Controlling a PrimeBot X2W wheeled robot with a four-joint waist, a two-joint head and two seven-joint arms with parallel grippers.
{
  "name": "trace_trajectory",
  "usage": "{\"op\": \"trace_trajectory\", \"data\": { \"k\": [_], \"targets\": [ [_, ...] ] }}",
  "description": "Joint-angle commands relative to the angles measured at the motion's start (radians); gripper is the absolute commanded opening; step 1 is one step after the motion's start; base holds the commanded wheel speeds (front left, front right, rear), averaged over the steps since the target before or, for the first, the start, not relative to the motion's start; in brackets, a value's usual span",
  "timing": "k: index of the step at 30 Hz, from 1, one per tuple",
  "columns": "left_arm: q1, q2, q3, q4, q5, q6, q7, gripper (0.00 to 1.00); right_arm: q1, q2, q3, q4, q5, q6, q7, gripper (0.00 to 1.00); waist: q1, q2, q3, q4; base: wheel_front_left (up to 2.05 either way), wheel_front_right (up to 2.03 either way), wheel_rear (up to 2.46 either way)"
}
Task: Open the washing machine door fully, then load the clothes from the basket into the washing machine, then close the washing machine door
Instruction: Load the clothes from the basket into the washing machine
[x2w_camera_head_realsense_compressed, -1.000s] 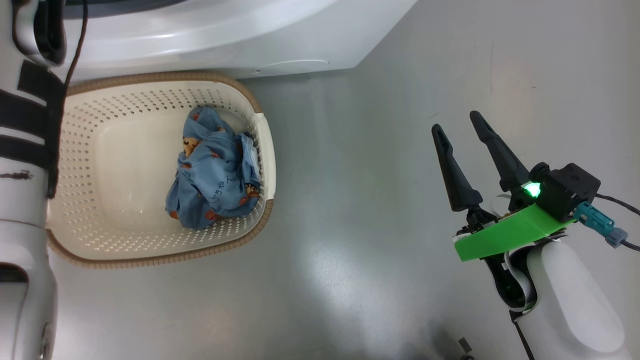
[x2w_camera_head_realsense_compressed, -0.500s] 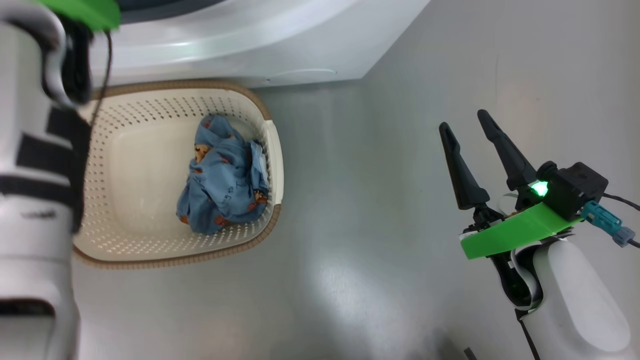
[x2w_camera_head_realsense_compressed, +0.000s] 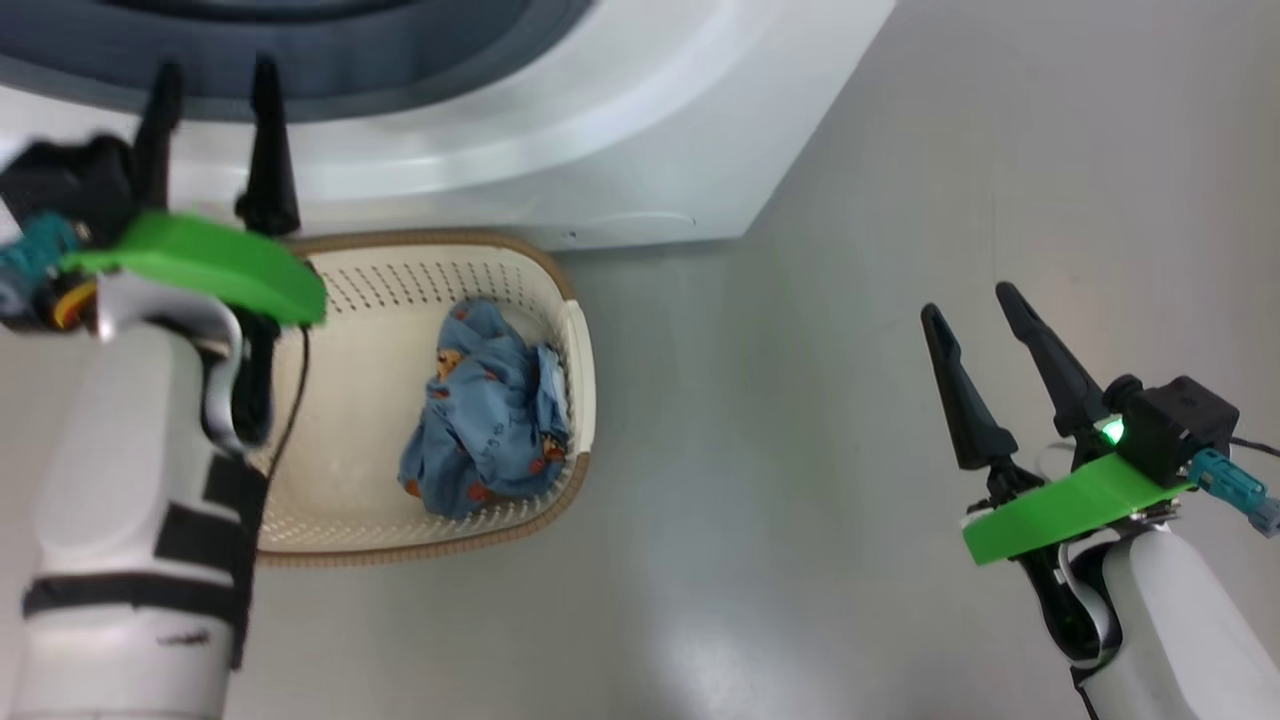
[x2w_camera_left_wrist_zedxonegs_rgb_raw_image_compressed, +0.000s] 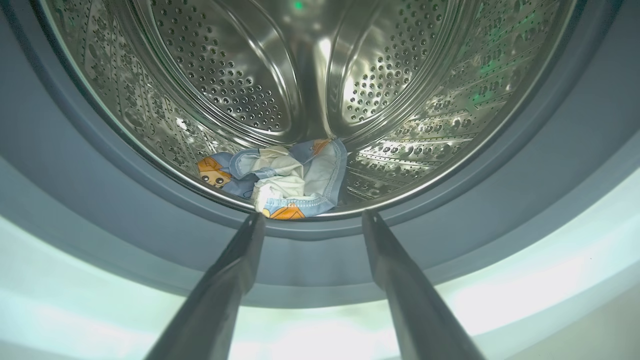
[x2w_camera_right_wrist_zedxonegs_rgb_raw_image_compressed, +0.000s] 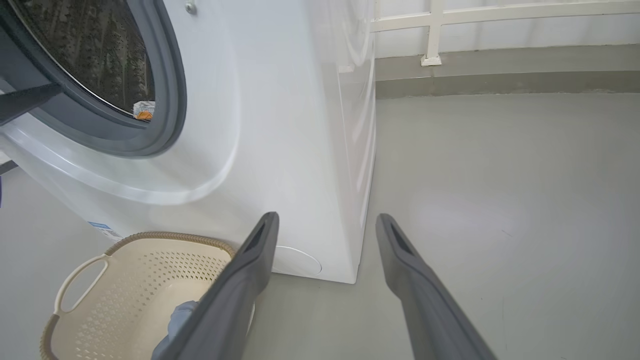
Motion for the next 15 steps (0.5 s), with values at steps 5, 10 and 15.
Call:
{"op": "trace_trajectory", "data": {
  "k": [5,10,15],
  "targets": [
    [0.127,0.019,0.057,-0.077,0.024,-0.002,-0.005,1.00,0.066,-0.019,0.014,-0.009,-0.007,0.002,-0.005,1.00,-0.0001,0.0000,-0.104,0.030,0.00,0.00,0.00],
    [0.247,0.004,0.079,-0.125,0.043,-0.002,-0.005,1.00,0.109,-0.027,0.005,-0.003,-0.004,0.002,-0.005,1.00,-0.0001,0.0000,-0.172,0.041,0.00,0.00,0.00],
    [0.370,-0.010,0.109,-0.161,0.057,-0.002,-0.005,1.00,0.160,-0.037,-0.008,0.000,-0.001,0.002,-0.005,1.00,-0.0001,0.0000,-0.237,0.053,0.00,0.00,0.00]
  ]
}}
